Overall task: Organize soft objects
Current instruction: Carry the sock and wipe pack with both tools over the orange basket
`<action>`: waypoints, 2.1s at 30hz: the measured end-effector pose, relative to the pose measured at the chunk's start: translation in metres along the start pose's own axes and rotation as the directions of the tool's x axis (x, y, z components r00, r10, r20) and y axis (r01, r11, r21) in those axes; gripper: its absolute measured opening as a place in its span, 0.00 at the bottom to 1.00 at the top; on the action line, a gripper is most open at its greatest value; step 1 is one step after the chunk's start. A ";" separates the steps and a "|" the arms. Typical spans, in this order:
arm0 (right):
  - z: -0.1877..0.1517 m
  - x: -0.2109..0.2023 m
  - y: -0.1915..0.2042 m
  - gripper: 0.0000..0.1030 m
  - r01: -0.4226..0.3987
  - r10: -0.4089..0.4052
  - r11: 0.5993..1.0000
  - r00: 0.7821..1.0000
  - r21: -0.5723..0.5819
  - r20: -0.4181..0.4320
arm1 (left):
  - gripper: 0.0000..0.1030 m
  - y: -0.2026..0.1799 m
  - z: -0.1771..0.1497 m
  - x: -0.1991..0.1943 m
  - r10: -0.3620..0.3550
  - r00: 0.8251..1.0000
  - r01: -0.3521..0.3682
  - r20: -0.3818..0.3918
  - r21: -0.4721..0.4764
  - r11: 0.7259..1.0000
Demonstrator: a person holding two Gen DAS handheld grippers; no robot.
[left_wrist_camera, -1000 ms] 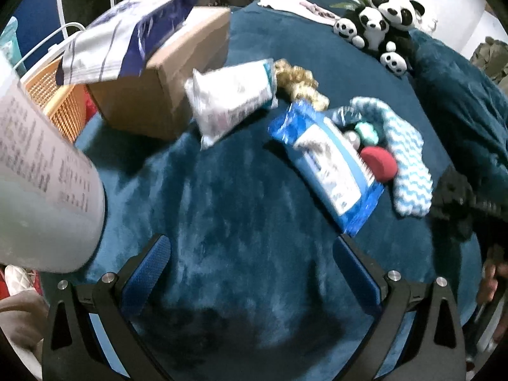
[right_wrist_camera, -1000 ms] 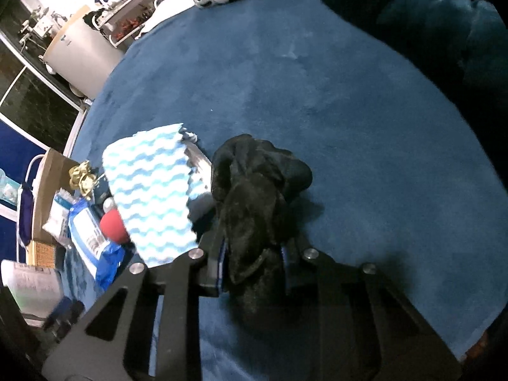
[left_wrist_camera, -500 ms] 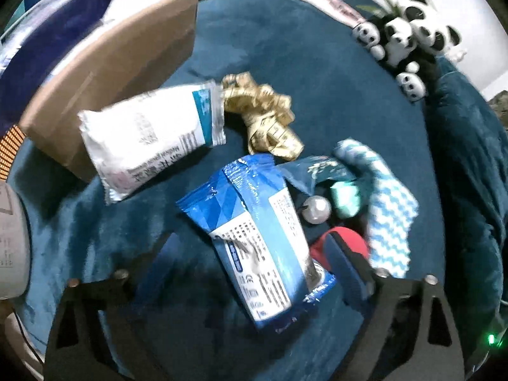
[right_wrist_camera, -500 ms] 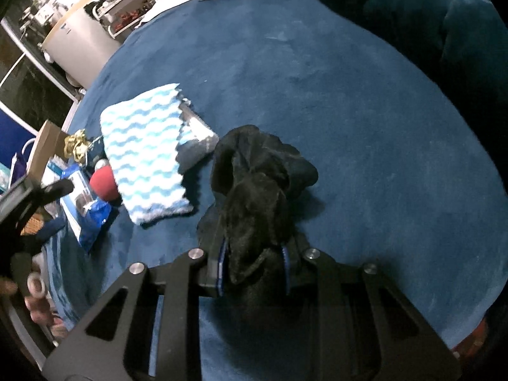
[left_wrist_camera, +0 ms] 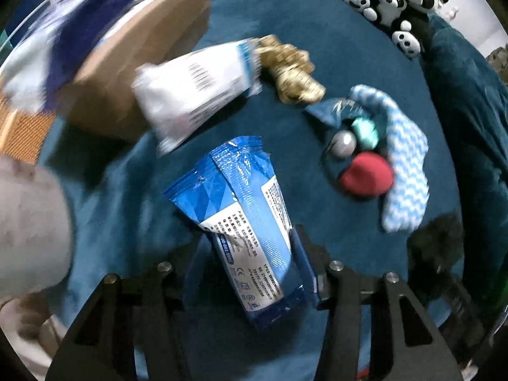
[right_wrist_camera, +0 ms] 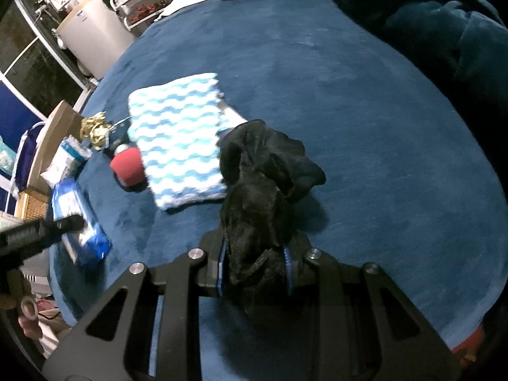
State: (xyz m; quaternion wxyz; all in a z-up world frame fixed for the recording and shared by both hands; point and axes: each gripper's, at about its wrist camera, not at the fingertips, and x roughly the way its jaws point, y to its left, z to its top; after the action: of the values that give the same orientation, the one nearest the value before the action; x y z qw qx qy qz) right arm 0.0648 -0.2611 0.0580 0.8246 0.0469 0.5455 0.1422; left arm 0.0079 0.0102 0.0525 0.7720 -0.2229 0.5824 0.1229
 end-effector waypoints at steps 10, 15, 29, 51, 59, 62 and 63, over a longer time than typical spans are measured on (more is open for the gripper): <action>-0.016 -0.001 0.051 0.28 -0.087 0.084 0.992 0.996 -0.090 -0.035 | 0.73 0.008 -0.019 0.011 0.017 1.000 -0.017 0.003 -0.051 0.999; -0.023 -0.010 0.066 0.28 -0.106 0.102 0.985 0.994 -0.139 -0.032 | 0.48 0.014 -0.026 -0.001 0.020 0.998 -0.016 0.056 -0.062 0.998; -0.025 -0.046 0.126 0.26 -0.189 0.191 0.956 0.981 -0.225 -0.016 | 0.48 0.037 -0.047 -0.077 -0.034 0.986 0.039 0.166 -0.027 0.999; -0.019 -0.095 0.216 0.25 -0.246 0.251 0.913 0.968 -0.325 -0.028 | 0.48 0.080 -0.054 -0.170 -0.076 0.960 0.091 0.268 -0.041 0.995; -0.015 -0.104 0.239 0.25 -0.255 0.264 0.901 0.964 -0.352 -0.024 | 0.48 0.098 -0.054 -0.191 -0.094 0.951 0.118 0.295 -0.065 0.991; -0.012 -0.108 0.247 0.25 -0.264 0.275 0.894 0.961 -0.361 -0.021 | 0.48 0.108 -0.052 -0.195 -0.101 0.949 0.130 0.299 -0.079 0.988; -0.011 -0.109 0.251 0.25 -0.267 0.279 0.892 0.960 -0.365 -0.020 | 0.48 0.112 -0.052 -0.197 -0.108 0.947 0.141 0.302 -0.088 0.986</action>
State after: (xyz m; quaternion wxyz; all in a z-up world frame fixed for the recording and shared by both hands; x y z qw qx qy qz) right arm -0.0306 -0.0534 0.2083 0.7997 -0.0281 0.4839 0.3543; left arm -0.1441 0.0960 0.2065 0.8435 -0.2800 0.4374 0.1374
